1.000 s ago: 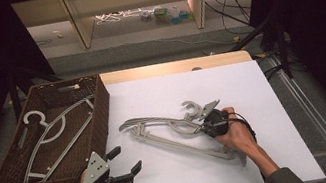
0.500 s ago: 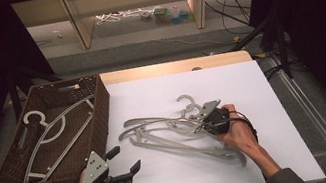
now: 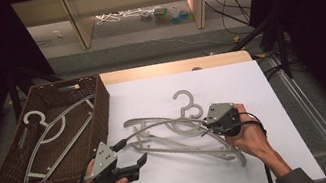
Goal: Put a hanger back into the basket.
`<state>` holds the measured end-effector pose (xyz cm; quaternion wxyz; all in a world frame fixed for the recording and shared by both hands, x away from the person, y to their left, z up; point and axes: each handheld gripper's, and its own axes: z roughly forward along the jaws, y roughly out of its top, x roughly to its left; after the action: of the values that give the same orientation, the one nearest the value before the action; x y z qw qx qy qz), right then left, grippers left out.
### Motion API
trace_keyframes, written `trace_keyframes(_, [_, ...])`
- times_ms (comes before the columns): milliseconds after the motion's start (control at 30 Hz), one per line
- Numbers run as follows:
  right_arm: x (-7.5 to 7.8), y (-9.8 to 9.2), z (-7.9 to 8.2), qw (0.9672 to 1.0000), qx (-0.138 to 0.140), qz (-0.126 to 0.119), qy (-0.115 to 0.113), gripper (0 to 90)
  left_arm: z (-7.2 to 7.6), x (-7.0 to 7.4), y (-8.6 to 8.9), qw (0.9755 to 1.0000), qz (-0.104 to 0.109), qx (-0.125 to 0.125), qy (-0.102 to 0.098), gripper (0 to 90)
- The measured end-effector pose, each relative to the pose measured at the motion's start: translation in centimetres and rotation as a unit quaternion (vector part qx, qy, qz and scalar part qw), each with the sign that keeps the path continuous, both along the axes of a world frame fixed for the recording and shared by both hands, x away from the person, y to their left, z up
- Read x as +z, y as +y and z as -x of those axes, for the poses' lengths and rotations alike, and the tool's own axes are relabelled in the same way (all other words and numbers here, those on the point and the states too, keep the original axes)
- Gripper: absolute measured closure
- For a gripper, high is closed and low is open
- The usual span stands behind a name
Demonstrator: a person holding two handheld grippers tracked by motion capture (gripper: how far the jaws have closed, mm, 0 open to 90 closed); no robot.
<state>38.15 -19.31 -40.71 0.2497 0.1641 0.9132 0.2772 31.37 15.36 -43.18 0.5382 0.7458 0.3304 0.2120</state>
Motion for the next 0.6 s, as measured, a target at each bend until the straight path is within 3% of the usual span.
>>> trace_keyframes(67, [0.4, 0.1, 0.5, 1.0, 0.005, -0.004, -0.004, 82.0, -0.7, 0.3, -0.9, 0.9998, -0.018, 0.001, 0.003, 19.7])
trace_keyframes(167, [1.0, 0.4, 1.3, 0.9997, 0.02, -0.006, -0.014, 82.0, -1.8, 0.7, -2.0, 0.9996, -0.025, -0.007, 0.011, 19.7])
trace_keyframes(233, [1.4, 0.5, 1.7, 0.9995, 0.026, -0.01, -0.017, 82.0, -2.5, 0.8, -2.6, 0.9989, -0.041, -0.011, 0.021, 19.3])
trace_keyframes(300, [1.6, 0.6, 1.9, 0.9993, 0.029, -0.013, -0.02, 82.0, -3.4, 0.9, -3.1, 0.9989, -0.042, -0.005, 0.018, 19.8])
trace_keyframes(400, [1.9, 0.7, 2.3, 0.9991, 0.034, -0.011, -0.023, 82.0, -4.4, 0.9, -3.8, 0.9983, -0.046, -0.014, 0.033, 21.4])
trace_keyframes(600, [2.1, 1.4, 2.8, 0.9982, 0.052, -0.007, -0.029, 82.1, -5.1, 1.1, -4.8, 0.9966, -0.061, -0.032, 0.045, 24.2])
